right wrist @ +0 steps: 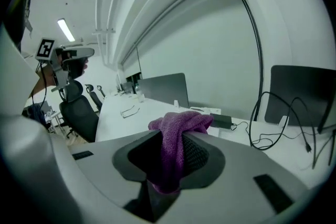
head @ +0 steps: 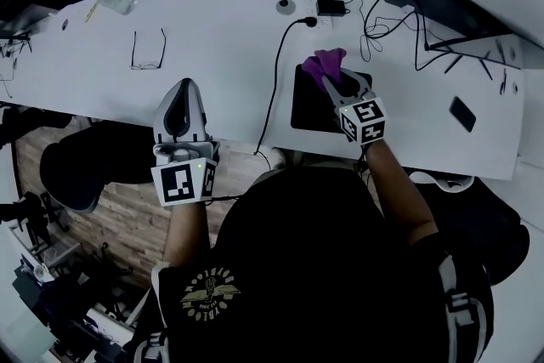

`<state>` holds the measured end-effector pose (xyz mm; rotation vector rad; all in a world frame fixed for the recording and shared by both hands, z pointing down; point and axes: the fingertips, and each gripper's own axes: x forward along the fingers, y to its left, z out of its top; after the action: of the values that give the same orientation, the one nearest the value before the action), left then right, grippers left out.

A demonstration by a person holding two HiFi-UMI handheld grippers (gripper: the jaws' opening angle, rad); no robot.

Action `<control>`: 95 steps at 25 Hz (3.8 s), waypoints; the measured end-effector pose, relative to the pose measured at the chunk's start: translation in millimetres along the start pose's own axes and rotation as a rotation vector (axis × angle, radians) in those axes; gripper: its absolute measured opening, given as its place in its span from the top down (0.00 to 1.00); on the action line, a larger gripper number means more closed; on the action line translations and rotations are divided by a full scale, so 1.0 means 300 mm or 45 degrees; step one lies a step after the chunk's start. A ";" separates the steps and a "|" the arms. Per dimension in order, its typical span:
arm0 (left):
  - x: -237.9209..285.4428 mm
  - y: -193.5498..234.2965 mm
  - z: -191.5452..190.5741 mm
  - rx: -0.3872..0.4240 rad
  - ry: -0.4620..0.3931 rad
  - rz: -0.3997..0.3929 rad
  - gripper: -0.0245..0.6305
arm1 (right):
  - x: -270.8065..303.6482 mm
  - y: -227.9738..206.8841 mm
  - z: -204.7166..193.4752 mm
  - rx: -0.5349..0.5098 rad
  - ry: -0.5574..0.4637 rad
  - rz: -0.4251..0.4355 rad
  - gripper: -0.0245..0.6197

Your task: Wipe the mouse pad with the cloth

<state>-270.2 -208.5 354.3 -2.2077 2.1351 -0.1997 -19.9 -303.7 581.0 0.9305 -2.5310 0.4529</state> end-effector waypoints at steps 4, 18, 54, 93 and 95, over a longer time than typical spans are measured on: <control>-0.011 0.016 -0.008 0.005 0.013 0.014 0.96 | 0.091 -0.008 -0.092 0.002 0.096 0.014 0.80; -0.034 -0.010 -0.026 0.026 0.050 -0.030 0.96 | 0.290 -0.026 -0.445 -0.036 0.527 -0.109 0.80; -0.014 -0.035 0.000 0.024 0.001 -0.107 0.96 | -0.208 -0.473 -0.613 0.167 0.640 -0.569 0.80; -0.234 0.061 0.024 0.017 -0.064 -0.116 0.96 | 0.064 0.145 -0.683 -0.222 0.698 -0.145 0.79; -0.233 0.049 0.029 0.012 -0.072 -0.133 0.96 | 0.025 0.093 -0.695 -0.187 0.694 -0.201 0.80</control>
<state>-285.6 -139.5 340.2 -2.2930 1.9884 -0.1508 10.0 -198.0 760.5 0.8104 -1.9552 0.4001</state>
